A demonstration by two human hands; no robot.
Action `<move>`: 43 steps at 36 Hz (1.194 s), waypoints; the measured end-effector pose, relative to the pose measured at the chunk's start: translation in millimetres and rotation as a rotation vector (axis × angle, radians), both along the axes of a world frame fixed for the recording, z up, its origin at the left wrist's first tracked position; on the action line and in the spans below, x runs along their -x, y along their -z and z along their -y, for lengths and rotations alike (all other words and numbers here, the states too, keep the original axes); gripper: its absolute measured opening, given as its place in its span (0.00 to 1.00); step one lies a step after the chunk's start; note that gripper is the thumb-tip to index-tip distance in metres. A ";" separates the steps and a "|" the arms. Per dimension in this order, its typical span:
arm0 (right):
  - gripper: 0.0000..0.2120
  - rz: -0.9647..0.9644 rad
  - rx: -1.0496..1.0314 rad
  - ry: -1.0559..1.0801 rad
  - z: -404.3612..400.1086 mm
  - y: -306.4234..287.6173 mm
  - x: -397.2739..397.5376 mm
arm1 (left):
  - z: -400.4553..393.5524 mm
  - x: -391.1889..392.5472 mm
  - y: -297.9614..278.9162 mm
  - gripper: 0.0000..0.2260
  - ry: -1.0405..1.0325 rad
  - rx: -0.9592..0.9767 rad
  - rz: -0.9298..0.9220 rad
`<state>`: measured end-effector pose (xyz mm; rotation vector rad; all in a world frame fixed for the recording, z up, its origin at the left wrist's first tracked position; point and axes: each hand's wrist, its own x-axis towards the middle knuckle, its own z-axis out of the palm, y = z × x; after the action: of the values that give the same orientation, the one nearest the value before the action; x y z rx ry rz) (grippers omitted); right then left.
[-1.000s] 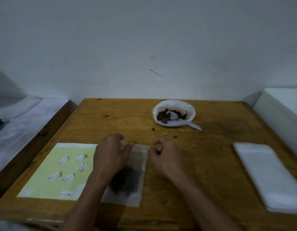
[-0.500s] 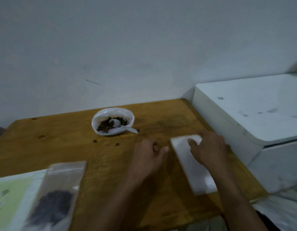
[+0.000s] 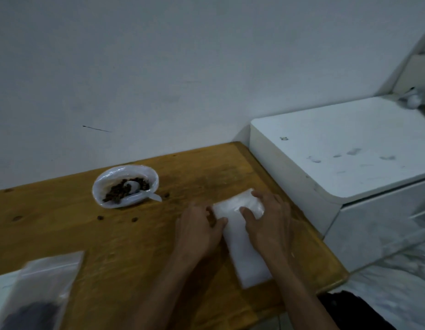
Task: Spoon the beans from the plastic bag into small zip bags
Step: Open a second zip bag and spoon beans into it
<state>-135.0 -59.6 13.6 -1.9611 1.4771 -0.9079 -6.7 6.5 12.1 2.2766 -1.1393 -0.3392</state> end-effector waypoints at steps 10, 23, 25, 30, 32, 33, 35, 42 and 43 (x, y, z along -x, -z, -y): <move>0.16 0.529 -0.259 -0.027 -1.1 -47.0 6.7 | -13.7 2.6 -39.6 0.08 -0.100 0.384 -0.860; 0.04 0.634 -0.469 -0.477 -44.4 -73.7 -56.0 | -95.3 -69.7 -69.9 0.09 0.051 0.489 -0.653; 0.10 0.599 -0.486 -0.557 -53.1 -79.5 -72.3 | -112.4 -88.1 -70.8 0.09 0.046 0.469 -0.613; 0.09 0.475 -0.577 -0.806 -79.1 -85.1 -112.9 | -148.3 -128.1 -78.1 0.10 -0.031 0.469 -0.468; 0.09 0.448 -0.556 -0.850 -90.7 -85.0 -131.6 | -161.1 -138.9 -82.7 0.06 -0.109 0.476 -0.359; 0.08 0.464 -0.543 -0.846 -94.4 -84.9 -138.5 | -164.6 -141.9 -84.3 0.06 -0.177 0.486 -0.255; 0.08 0.538 -0.500 -0.808 -102.6 -86.0 -152.2 | -172.1 -146.8 -89.0 0.10 -0.331 0.540 0.034; 0.07 0.551 -0.035 -0.781 -130.3 -95.5 -184.5 | -187.7 -154.3 -105.8 0.17 -0.465 0.622 0.175; 0.07 0.540 0.024 -0.781 -133.5 -96.7 -185.9 | -187.5 -156.3 -104.0 0.19 -0.504 0.605 0.234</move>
<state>50.9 73.9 110.3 -1.8564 0.3434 -0.9594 149.6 194.1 116.0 1.9781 -0.6098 0.4251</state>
